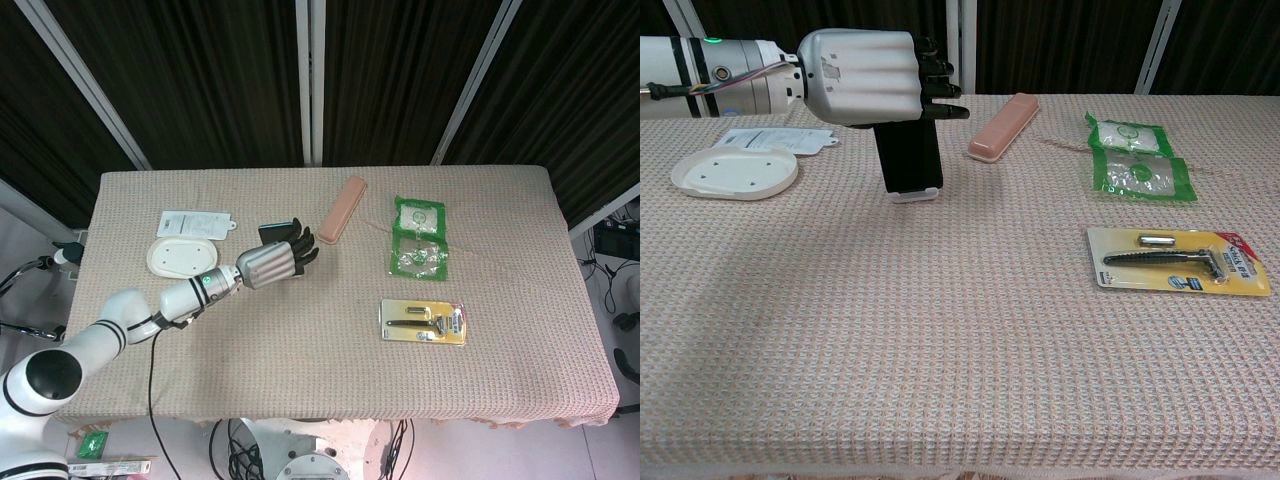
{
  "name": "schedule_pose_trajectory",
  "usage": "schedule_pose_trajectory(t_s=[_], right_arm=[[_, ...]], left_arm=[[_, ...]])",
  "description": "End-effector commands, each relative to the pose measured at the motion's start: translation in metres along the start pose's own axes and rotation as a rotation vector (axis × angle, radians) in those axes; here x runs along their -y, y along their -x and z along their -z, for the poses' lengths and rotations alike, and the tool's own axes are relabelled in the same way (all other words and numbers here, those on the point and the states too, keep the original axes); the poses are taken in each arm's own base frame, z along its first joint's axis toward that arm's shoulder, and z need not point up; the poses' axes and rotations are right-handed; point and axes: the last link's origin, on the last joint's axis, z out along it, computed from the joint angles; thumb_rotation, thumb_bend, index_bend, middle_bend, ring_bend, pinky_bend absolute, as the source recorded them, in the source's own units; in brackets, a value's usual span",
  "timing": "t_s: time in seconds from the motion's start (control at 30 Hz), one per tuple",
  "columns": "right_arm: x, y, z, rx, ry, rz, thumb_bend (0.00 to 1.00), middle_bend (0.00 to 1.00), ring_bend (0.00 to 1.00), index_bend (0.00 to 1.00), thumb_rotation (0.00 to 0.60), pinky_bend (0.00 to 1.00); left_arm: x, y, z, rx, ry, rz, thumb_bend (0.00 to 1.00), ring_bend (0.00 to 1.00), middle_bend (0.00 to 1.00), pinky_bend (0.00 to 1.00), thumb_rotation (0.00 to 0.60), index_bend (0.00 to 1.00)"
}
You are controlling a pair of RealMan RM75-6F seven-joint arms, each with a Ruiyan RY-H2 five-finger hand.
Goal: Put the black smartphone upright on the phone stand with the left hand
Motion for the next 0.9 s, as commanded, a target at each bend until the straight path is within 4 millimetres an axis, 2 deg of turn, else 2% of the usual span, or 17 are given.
schedule_pose_trajectory(t_s=[0.03, 0.53, 0.9], right_arm=[[0.000, 0.000, 0.000, -0.002, 0.001, -0.001, 0.22, 0.00, 0.00, 0.00, 0.600, 0.00], [0.000, 0.000, 0.000, -0.002, -0.001, -0.004, 0.22, 0.00, 0.00, 0.00, 0.600, 0.00], [0.001, -0.002, 0.001, -0.009, -0.004, -0.005, 0.22, 0.00, 0.00, 0.00, 0.600, 0.00]], left_arm=[[0.000, 0.000, 0.001, 0.006, -0.007, 0.010, 0.31, 0.14, 0.13, 0.26, 0.600, 0.06], [0.002, -0.004, 0.005, 0.017, -0.026, 0.056, 0.12, 0.08, 0.03, 0.23, 0.600, 0.02], [0.004, -0.005, 0.012, 0.016, -0.040, 0.065, 0.08, 0.06, 0.01, 0.20, 0.600, 0.01]])
